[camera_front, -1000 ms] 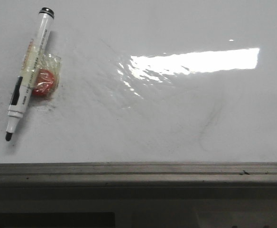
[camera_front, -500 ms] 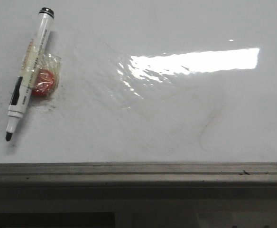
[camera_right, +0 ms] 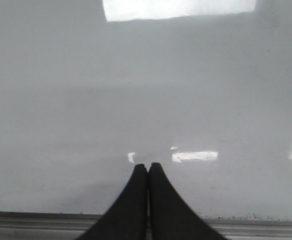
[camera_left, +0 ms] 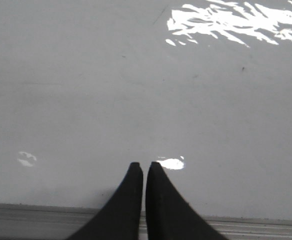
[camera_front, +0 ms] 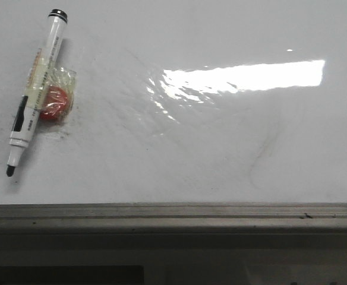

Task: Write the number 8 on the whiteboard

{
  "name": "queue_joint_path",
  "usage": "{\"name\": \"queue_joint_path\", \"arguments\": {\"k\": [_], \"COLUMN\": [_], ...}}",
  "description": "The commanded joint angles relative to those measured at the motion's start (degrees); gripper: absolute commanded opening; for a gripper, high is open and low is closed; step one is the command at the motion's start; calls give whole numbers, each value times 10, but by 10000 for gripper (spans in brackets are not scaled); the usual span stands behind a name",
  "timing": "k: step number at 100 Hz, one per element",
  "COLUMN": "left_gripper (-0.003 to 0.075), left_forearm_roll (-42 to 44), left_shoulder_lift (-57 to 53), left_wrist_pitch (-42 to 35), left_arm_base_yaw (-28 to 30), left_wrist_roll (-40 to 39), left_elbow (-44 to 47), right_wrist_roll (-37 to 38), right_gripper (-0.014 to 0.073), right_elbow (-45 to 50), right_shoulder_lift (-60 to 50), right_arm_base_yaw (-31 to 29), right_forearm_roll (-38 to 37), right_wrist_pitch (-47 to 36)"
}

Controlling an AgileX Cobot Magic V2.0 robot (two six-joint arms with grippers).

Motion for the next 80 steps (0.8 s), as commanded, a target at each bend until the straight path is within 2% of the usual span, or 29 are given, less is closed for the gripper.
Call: {"name": "queue_joint_path", "arguments": {"k": [1,20,67,80], "left_gripper": [-20,-20,-20,-20], "left_forearm_roll": [-1,-19,-44,-131], "left_shoulder_lift": [-18,-18,-18,-18], "left_wrist_pitch": [-46,-46,-74,-110], "left_arm_base_yaw": [0,0,0,0], "left_wrist_roll": [0,0,0,0], "left_elbow": [18,18,18,18], "right_wrist_roll": [-1,-1,-1,-1], "right_gripper": [-63,-63,-63,-63], "right_elbow": [8,8,8,8], "right_shoulder_lift": [-13,-13,-13,-13], "right_arm_base_yaw": [0,0,0,0], "right_forearm_roll": [0,0,2,7], "right_wrist_pitch": [-51,-113,-123,-187]}}
